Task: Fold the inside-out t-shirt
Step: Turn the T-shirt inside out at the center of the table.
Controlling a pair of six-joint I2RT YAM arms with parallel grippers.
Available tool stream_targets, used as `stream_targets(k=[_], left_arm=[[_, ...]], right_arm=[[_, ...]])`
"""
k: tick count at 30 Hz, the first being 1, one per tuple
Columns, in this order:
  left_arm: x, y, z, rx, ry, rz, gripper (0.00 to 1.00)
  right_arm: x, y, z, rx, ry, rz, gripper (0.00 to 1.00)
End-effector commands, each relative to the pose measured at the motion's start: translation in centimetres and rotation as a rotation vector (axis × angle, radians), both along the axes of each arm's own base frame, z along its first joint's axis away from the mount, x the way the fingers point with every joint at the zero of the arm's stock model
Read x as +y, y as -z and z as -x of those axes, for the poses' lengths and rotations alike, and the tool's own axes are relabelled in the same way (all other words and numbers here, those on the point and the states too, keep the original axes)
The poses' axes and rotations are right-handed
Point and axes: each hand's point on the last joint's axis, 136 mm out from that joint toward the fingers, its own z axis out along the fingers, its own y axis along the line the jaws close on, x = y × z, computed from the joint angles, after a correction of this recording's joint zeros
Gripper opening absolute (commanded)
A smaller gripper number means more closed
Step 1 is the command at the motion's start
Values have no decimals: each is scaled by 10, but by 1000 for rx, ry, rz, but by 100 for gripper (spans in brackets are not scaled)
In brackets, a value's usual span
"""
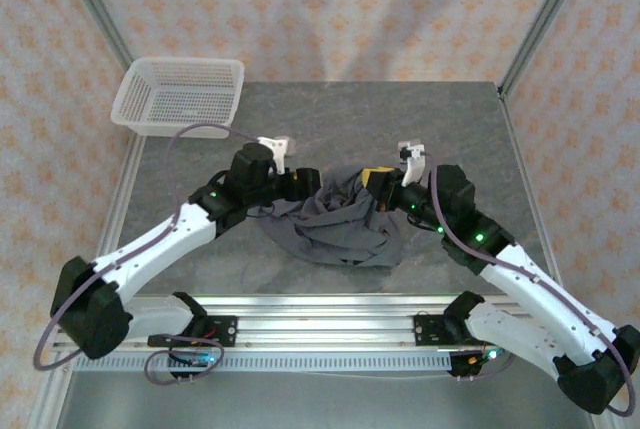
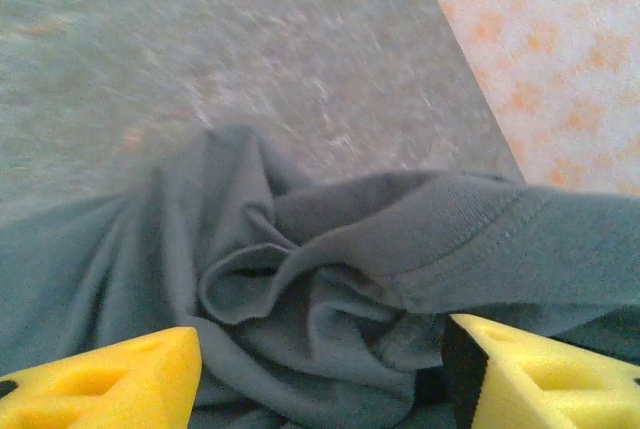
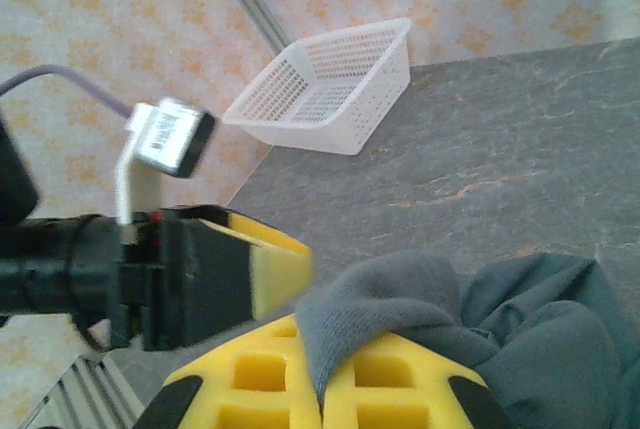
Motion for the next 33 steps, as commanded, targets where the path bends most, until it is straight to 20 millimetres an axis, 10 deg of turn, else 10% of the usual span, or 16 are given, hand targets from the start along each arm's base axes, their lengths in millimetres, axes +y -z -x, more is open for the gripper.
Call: stream_targets(k=[1,13,18,27,31,33], left_arm=[[-26,4,12,-91,209,-29,74],[-45,11,-7,-244,289,-140,89],[-41,-48,-18,-335,189,-57,0],[2,-174,3,-467,40,-12,0],[-11,-152,10,-387,163,-95,4],[-32,-121,20,-294,301,-87,33]], right_arm=[[11,-41,8,-71,-83,-81,0],[27,-47,16,-47,-193,-66,0],[20,-30,6,-12,-122,-13,0],[-11,40,-10,58,68,131,0],[-5,19,1,14,9,51,0],[-8,11,2,-8,13,63,0]])
